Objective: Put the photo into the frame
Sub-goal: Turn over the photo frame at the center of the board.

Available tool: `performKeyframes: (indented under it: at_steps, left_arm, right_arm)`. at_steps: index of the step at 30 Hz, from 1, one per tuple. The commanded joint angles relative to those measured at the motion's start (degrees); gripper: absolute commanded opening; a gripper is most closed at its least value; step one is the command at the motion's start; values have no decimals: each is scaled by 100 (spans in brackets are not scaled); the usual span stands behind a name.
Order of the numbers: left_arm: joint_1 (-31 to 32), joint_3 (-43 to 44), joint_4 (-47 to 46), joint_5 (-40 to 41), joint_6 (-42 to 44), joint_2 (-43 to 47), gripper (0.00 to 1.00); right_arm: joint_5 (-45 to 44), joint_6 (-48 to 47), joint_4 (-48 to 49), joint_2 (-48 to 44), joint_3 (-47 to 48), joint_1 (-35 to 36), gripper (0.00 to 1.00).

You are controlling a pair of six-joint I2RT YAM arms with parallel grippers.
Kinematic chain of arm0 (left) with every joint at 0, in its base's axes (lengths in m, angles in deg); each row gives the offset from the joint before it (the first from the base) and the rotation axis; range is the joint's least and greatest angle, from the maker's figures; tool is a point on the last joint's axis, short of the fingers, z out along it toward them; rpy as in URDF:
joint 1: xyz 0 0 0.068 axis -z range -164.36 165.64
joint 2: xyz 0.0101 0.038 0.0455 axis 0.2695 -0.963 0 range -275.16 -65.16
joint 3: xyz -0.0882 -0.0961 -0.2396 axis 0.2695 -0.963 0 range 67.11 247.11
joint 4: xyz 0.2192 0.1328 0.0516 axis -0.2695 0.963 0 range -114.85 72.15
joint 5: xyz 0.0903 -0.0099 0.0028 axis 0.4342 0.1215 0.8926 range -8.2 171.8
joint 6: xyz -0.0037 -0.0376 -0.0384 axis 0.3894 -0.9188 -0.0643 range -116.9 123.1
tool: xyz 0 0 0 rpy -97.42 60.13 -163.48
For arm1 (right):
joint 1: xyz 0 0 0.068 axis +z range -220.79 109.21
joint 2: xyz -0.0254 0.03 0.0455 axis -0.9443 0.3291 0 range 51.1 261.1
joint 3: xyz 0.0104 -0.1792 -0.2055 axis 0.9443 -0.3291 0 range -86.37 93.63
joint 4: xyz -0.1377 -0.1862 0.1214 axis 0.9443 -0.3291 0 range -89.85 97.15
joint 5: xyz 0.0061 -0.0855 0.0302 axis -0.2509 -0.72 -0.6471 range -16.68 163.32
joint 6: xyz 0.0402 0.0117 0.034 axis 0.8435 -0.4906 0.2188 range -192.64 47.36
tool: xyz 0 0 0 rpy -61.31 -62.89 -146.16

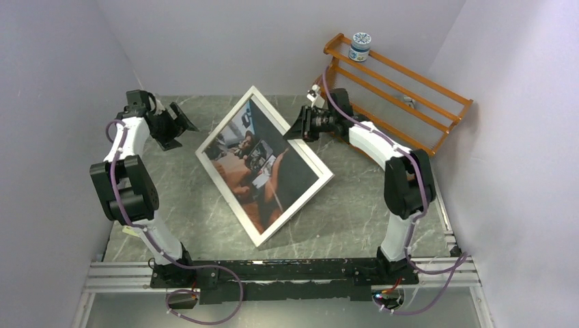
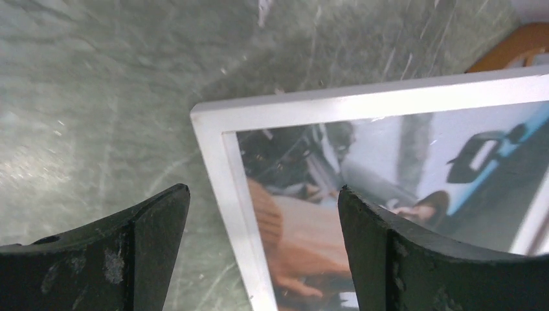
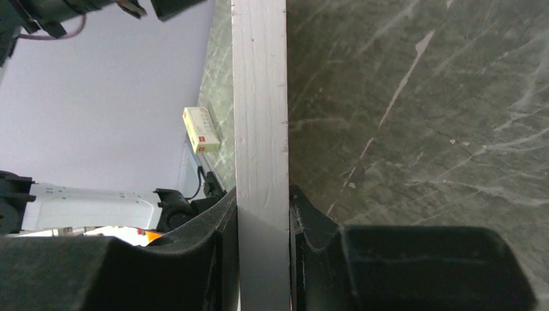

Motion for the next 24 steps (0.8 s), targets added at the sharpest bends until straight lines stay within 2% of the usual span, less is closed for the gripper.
performKeyframes:
  at_steps: [1,4,12,15,22,24]
  left_arm:
    - [-414,415,-480,-393,456,-274,89]
    - [-629,739,-243,-22,558,-744,91]
    - [-958,1716,342,-602,934,-2162,89]
    - [-1015,1825,151,-766,863,-2451,89]
    - [-1092,2300,-154,-1115,712,-2984,89]
    - [-1113,2531,-52,-1125,708,-3179,89]
  right_arm:
    - [689,-105,529,569,152,130,0]
    - [846,-149,569,1086,427,183,0]
    - [851,-390,217,2034,1247,222,0]
    - [510,-502,330,2058,1048,227,21]
    - [317,-386,649,2263,870,212,27]
    - [204,-348,823,2254,752,217,32]
